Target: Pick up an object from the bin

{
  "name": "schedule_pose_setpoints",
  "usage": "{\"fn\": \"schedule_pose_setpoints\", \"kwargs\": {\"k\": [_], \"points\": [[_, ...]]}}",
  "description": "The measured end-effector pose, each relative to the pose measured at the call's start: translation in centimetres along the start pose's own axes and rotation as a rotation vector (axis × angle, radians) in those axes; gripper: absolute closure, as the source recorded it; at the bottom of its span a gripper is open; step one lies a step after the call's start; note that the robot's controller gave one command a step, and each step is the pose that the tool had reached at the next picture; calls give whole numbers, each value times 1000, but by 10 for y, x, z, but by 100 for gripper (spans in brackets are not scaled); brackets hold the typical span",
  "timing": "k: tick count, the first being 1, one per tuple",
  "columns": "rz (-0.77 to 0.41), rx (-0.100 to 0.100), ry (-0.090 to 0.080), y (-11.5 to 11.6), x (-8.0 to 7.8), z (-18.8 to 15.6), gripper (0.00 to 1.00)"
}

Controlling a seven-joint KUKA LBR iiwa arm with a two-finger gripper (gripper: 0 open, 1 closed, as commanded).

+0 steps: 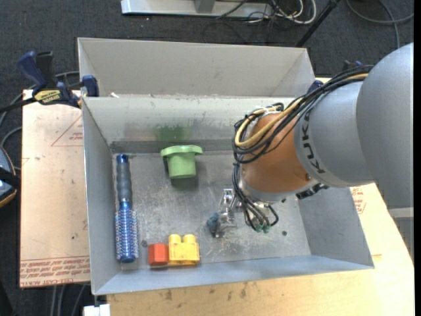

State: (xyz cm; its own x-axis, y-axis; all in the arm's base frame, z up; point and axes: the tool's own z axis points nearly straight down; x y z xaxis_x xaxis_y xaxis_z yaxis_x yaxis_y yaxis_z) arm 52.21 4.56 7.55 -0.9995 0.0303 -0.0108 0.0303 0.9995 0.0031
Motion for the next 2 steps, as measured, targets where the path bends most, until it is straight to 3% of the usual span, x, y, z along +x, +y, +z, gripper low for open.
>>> {"fn": "schedule_pose_setpoints", "kwargs": {"k": [1,2], "points": [[-10,2,0,-13,-6,-124,100],[-270,2,6,-42,31,-202,100]]}}
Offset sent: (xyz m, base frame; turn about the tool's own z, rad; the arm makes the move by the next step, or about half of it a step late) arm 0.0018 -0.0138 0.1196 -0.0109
